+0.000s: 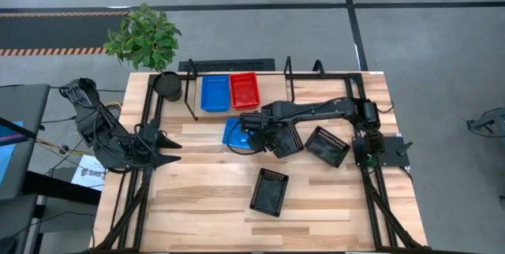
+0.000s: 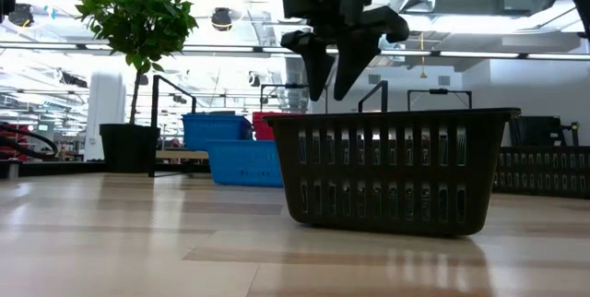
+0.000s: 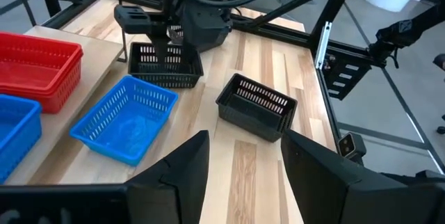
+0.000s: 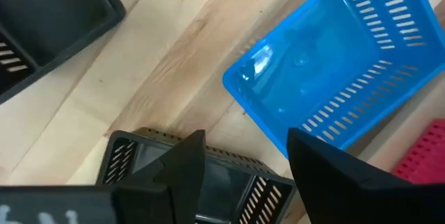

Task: Stack baskets on shelf by color
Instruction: Stack the blue bin on the blue bin on the shelf

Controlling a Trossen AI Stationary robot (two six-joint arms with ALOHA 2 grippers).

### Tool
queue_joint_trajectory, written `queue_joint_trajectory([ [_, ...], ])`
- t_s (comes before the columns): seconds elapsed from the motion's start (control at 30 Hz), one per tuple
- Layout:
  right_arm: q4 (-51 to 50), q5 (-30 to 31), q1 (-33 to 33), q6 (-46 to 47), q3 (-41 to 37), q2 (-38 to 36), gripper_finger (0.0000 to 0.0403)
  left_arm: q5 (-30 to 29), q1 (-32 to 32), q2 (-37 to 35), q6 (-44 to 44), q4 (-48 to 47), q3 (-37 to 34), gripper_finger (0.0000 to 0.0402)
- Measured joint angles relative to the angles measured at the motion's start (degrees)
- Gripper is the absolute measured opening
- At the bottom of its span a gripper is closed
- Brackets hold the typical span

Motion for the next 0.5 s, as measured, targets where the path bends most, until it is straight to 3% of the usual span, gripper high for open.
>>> queue_joint_trajectory([
  [0.5,1.5,2.0,0.5,-2.2,0.0,0.0,0.0219,-0.1,0.0,0.0,0.5,-1.0,0.0,0.0167],
])
